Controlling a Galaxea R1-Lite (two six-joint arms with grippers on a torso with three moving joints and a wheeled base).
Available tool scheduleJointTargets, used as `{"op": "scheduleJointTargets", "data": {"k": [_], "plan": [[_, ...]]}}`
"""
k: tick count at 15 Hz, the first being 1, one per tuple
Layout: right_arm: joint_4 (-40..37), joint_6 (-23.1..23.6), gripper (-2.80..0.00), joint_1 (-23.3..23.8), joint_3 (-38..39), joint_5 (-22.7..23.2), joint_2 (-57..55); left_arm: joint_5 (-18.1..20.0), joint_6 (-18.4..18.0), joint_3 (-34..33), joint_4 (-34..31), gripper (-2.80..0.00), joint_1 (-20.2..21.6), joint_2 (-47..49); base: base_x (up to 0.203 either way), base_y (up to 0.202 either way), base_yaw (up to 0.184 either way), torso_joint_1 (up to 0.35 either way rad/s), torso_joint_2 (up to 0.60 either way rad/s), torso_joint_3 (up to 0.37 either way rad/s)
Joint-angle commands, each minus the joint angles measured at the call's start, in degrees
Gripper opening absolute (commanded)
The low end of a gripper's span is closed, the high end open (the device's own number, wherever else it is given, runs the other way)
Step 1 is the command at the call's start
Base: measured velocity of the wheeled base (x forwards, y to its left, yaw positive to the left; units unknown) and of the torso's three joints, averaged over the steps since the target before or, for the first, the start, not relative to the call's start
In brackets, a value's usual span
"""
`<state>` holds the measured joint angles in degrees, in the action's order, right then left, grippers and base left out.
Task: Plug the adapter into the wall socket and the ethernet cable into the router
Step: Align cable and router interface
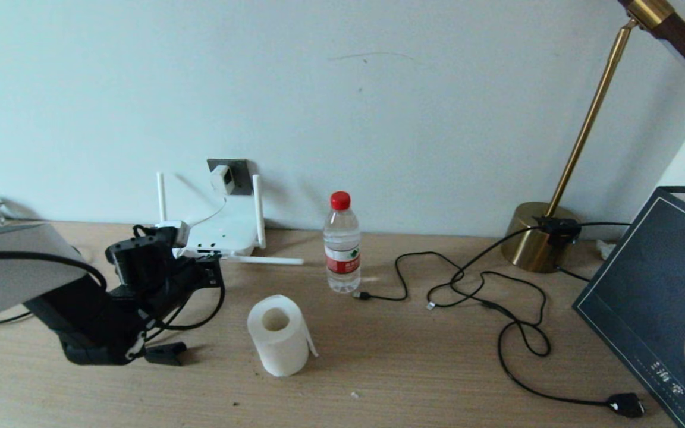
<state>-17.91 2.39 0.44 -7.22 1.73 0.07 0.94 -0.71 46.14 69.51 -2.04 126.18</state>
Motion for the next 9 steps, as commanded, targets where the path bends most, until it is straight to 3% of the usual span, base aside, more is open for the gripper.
{"op": "scheduleJointTargets", "data": {"k": [1,9], "plan": [[-0.11,0.01,-2.80,0.00,0.01,0.03,-0.07,0.12,0.00,0.02,0.45,-2.80,0.01,0.38,0.000,0.000,0.000,0.000,0.00,0.000],[-0.11,0.00,-2.80,0.00,0.01,0.03,-0.07,0.20,0.09,0.00,0.45,-2.80,0.10,0.38,0.000,0.000,0.000,0.000,0.00,0.000]]}}
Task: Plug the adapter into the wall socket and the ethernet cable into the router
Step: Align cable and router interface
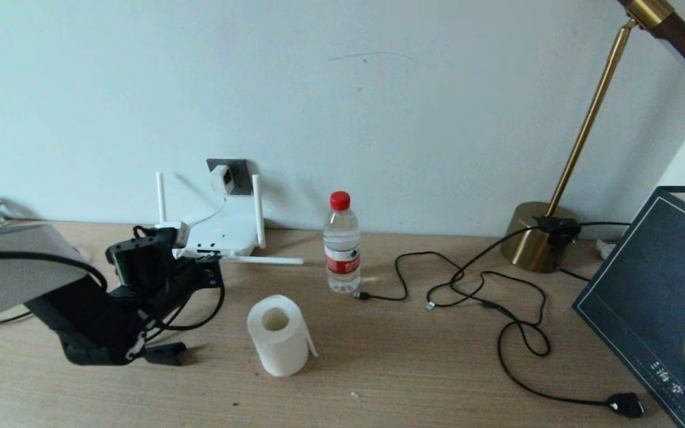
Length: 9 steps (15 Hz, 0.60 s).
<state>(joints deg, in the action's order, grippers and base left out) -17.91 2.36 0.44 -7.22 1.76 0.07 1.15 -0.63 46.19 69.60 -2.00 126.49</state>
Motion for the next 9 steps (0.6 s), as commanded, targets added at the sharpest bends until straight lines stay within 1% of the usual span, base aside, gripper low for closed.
{"op": "scheduleJointTargets", "data": {"k": [1,7,9], "plan": [[-0.11,0.10,-2.80,0.00,0.01,0.00,-0.07,0.00,0.01,-0.14,0.36,-2.80,0.07,0.07,0.000,0.000,0.000,0.000,0.00,0.000],[-0.11,0.10,-2.80,0.00,0.01,0.00,-0.07,-0.09,-0.07,-0.78,0.36,-2.80,0.07,-0.10,0.000,0.000,0.000,0.000,0.00,0.000],[-0.11,0.02,-2.80,0.00,0.01,0.00,-0.07,-0.09,-0.10,-2.09,0.39,-2.80,0.07,-0.56,0.000,0.000,0.000,0.000,0.00,0.000]]}}
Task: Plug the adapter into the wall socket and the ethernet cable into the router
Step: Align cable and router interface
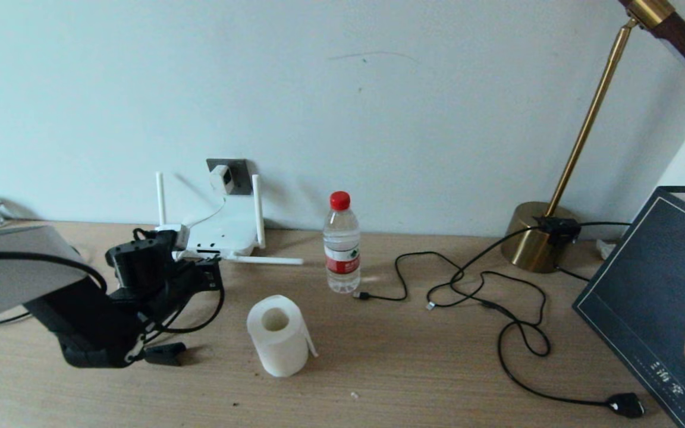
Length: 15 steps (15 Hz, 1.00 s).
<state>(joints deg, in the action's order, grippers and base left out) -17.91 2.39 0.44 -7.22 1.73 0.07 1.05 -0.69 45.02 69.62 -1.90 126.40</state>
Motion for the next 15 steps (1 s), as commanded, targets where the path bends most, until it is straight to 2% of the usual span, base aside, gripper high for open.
{"op": "scheduleJointTargets", "data": {"k": [1,4,6,9,11,15], "plan": [[-0.11,-0.02,-2.80,0.00,0.01,0.03,-0.07,0.01,-0.08,-2.18,0.45,-2.80,-0.03,-0.95,0.000,0.000,0.000,0.000,0.00,0.000],[-0.11,0.07,-2.80,0.00,0.01,0.03,-0.07,0.86,-0.02,-7.75,2.64,-2.80,-0.12,-3.58,0.000,0.000,0.000,0.000,0.00,0.000],[-0.11,0.00,-2.80,0.00,0.01,0.03,-0.07,3.18,-0.11,-10.85,2.88,-2.80,-0.12,-3.73,0.000,0.000,0.000,0.000,0.00,0.000],[-0.11,-0.01,-2.80,0.00,0.01,0.03,-0.07,3.43,-0.75,-11.33,2.40,-2.80,-0.12,-2.30,0.000,0.000,0.000,0.000,0.00,0.000],[-0.11,0.06,-2.80,0.00,0.01,0.03,-0.07,3.43,-2.49,-11.92,2.36,-2.80,-0.04,-1.19,0.000,0.000,0.000,0.000,0.00,0.000],[-0.11,-0.02,-2.80,0.00,0.01,0.03,-0.07,3.43,-2.74,-13.63,2.36,-2.80,-0.12,-0.36,0.000,0.000,0.000,0.000,0.00,0.000]]}}
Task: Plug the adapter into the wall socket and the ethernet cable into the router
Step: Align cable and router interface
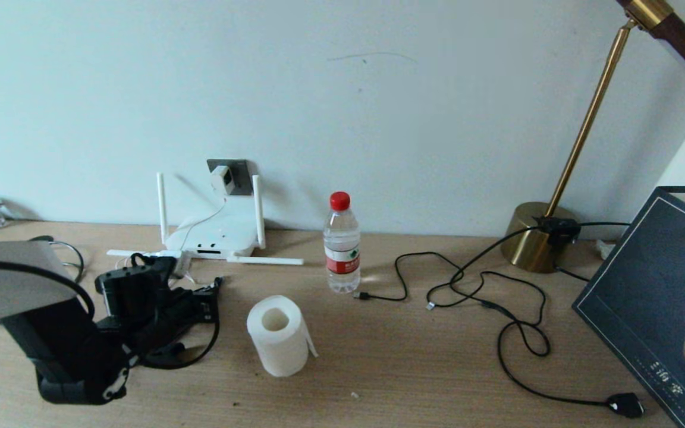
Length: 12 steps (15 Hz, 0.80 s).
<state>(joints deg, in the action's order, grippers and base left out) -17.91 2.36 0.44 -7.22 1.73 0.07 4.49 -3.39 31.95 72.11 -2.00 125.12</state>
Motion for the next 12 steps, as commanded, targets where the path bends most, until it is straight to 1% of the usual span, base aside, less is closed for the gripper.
{"op": "scheduleJointTargets", "data": {"k": [1,3,8,10,12], "plan": [[-0.11,0.04,-2.80,0.00,0.01,0.03,-0.07,0.00,-0.60,-0.78,-0.15,-2.80,-0.02,1.02,0.000,0.000,0.000,0.000,0.00,0.000],[-0.11,0.04,-2.80,0.00,0.01,0.03,-0.07,0.04,-1.43,-0.81,-1.31,-2.80,0.04,0.75,0.000,0.000,0.000,0.000,0.00,0.000],[-0.11,0.10,-2.80,0.00,0.01,0.03,-0.07,-0.17,-1.62,-0.31,-2.97,-2.80,-0.03,-4.17,0.000,0.000,0.000,0.000,0.00,0.000],[-0.11,0.01,-2.80,0.00,0.01,0.03,-0.07,-0.18,-1.59,0.46,-6.04,-2.80,0.18,-6.33,0.000,0.000,0.000,0.000,0.00,0.000],[-0.11,0.09,-2.80,0.00,0.01,0.03,-0.07,-0.26,-1.54,2.69,-9.46,-2.80,0.44,-7.88,0.000,0.000,0.000,0.000,0.00,0.000]]}}
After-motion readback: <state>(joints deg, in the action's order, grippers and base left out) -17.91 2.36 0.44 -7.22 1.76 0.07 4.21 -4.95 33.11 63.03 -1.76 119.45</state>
